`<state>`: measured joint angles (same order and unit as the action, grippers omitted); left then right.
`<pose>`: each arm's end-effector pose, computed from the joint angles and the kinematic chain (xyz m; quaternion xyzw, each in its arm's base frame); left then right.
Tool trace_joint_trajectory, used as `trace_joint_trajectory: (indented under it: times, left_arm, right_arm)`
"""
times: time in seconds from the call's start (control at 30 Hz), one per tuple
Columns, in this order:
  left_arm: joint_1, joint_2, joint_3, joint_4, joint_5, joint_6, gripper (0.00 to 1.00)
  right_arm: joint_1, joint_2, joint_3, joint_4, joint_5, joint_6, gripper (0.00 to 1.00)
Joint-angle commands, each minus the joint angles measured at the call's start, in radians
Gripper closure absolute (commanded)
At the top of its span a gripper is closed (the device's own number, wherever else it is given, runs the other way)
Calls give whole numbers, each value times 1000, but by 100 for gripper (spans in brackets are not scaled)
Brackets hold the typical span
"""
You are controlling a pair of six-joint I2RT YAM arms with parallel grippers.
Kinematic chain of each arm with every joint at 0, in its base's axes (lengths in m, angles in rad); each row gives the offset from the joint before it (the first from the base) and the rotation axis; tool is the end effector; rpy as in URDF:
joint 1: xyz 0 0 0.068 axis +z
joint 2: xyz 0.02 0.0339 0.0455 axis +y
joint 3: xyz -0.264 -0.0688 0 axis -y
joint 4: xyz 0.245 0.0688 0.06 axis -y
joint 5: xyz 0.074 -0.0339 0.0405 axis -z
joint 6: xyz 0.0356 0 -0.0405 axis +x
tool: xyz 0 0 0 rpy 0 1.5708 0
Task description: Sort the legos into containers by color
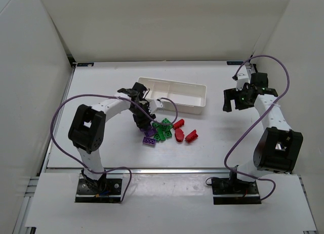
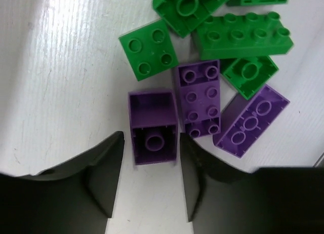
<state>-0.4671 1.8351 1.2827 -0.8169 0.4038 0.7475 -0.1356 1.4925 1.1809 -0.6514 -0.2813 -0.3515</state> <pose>0.3065 -0.1703 0.1863 0.5728 0.7889 -0.1838 0.1254 0.3112 -0.0325 0.2699 -0.1435 0.9347 0.0584 0.3198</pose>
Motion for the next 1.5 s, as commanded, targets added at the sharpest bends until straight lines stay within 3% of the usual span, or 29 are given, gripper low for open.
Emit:
trace_joint_trajectory:
  times: [0.0, 0.17, 0.3, 0.47, 0.63, 0.83, 1.23, 1.47]
  left_arm:
    - [-4, 15, -11, 33, -31, -6, 47]
    - [-1, 7, 3, 36, -50, -10, 78]
    - [48, -85, 84, -52, 76, -3, 85]
    - [93, -158, 326, -182, 168, -113, 86]
    - [134, -128, 506, -130, 46, -249, 85]
    - [195, 42, 598, -51, -129, -379, 88]
    - [222, 374, 875, -123, -71, -468, 86]
    - [214, 408, 912, -145, -45, -468, 86]
  right_arm:
    - [-9, -14, -1, 9, 11, -9, 1]
    - [-10, -8, -1, 12, 2, -11, 1]
    - [-10, -6, 8, 1, -28, -6, 1]
    - [-9, -6, 13, -7, -65, 3, 1]
    - [-10, -6, 31, -13, -114, 9, 1]
    - [4, -6, 82, -37, -191, 8, 3]
    - [129, -43, 188, -128, -279, -101, 5]
    - [223, -71, 157, -142, -262, -187, 5]
